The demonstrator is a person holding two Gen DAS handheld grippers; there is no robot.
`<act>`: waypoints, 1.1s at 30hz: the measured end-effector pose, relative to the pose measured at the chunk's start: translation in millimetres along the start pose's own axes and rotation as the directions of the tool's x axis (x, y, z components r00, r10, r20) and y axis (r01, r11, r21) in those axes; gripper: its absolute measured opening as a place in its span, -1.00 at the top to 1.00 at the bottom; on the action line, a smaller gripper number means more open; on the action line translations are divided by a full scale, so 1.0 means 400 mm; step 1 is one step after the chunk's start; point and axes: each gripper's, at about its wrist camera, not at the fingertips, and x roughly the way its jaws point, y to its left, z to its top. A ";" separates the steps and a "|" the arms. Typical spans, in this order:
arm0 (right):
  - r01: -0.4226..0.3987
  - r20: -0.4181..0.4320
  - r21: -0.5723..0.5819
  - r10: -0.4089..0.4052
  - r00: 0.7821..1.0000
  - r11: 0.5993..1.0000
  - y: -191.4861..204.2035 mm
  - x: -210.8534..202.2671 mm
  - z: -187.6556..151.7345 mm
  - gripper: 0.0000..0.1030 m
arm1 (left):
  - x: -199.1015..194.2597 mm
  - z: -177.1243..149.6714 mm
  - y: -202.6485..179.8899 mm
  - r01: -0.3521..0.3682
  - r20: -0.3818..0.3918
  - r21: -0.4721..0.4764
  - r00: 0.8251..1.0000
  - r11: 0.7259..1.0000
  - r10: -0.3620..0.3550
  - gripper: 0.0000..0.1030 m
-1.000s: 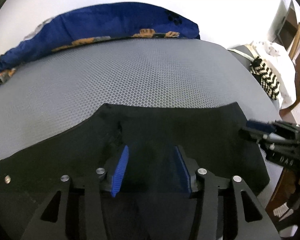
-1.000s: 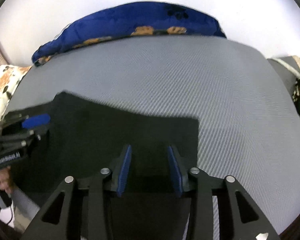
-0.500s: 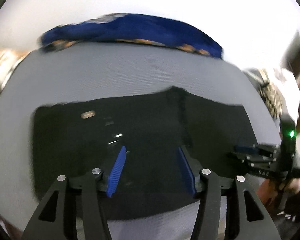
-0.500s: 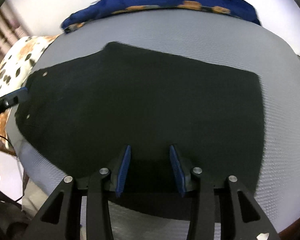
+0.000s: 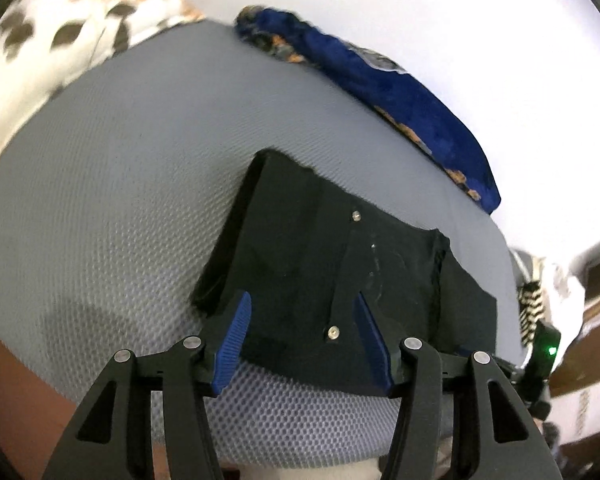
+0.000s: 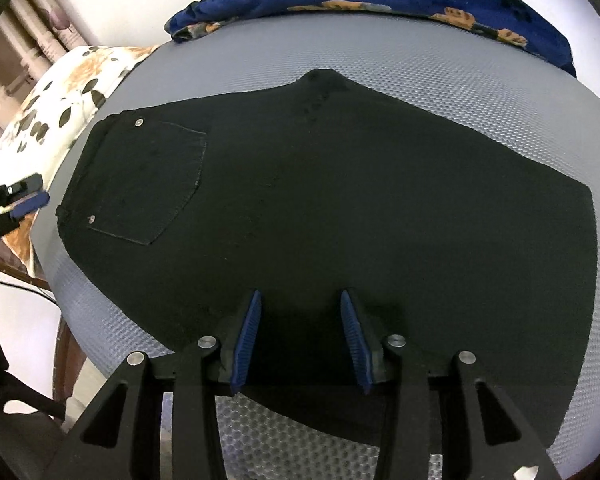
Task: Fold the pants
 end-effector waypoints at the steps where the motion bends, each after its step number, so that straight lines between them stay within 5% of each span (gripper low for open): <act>1: 0.000 -0.001 0.006 0.000 1.000 1.000 0.001 0.001 0.003 0.17 | 0.001 -0.001 0.014 0.008 -0.009 -0.019 1.000 1.000 -0.008 -0.06; 8: -0.028 0.002 0.046 0.028 1.000 0.999 -0.003 0.002 0.003 -0.07 | 0.026 -0.038 0.079 0.043 -0.072 -0.130 0.996 0.991 -0.053 -0.06; 18: -0.031 0.005 0.059 0.031 1.000 0.998 -0.002 0.001 0.002 -0.10 | 0.069 -0.071 0.128 0.110 -0.113 -0.219 0.984 0.970 -0.137 -0.06; 23: -0.035 0.009 0.056 0.034 0.999 0.998 -0.005 0.001 -0.003 -0.16 | 0.094 -0.062 0.148 0.152 -0.079 -0.268 0.981 0.951 -0.178 -0.06; 33: -0.051 0.012 0.069 0.050 0.999 0.996 -0.009 0.003 -0.006 -0.17 | 0.124 -0.010 0.173 0.194 -0.048 -0.194 0.977 0.962 -0.206 -0.07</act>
